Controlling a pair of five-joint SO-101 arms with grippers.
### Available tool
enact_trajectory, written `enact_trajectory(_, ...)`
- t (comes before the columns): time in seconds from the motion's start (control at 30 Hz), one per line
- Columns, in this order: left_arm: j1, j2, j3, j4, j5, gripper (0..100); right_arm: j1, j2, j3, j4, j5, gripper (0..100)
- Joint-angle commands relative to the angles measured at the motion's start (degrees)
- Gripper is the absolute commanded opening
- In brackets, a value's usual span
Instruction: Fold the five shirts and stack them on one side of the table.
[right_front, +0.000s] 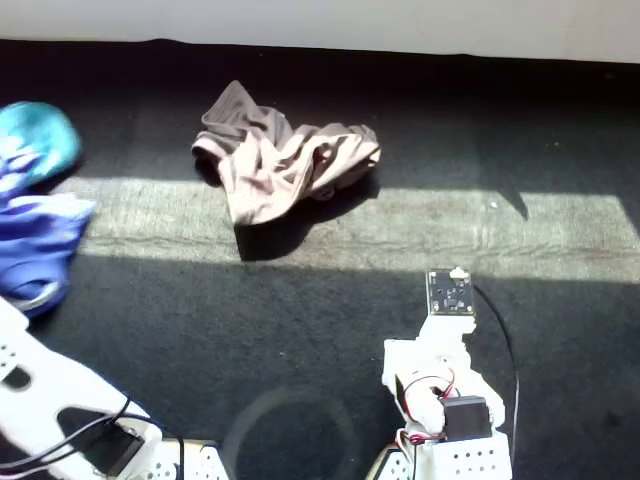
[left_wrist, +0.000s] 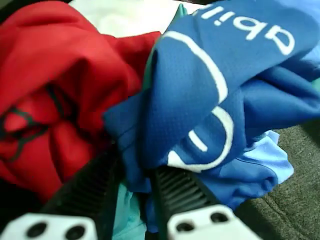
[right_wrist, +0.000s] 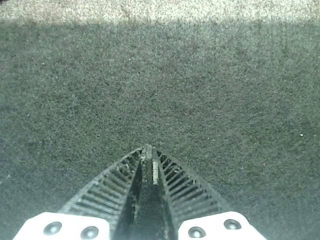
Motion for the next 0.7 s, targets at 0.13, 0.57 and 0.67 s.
enact_trajectory(0.13, -0.5, -4.4, 3.5, 0.3, -4.6, 9, -0.3, -0.1, 7.7, -0.7, -0.4, 0.7)
enact_trajectory(0.57, 7.2, -18.3, 4.5, 1.5, -4.3, 27, -0.6, -0.1, 7.8, -0.9, -0.5, 0.7)
enact_trajectory(0.67, 13.7, -23.5, 5.8, 1.5, -4.3, 27, -0.6, -0.1, 7.8, -0.9, -0.4, 0.7)
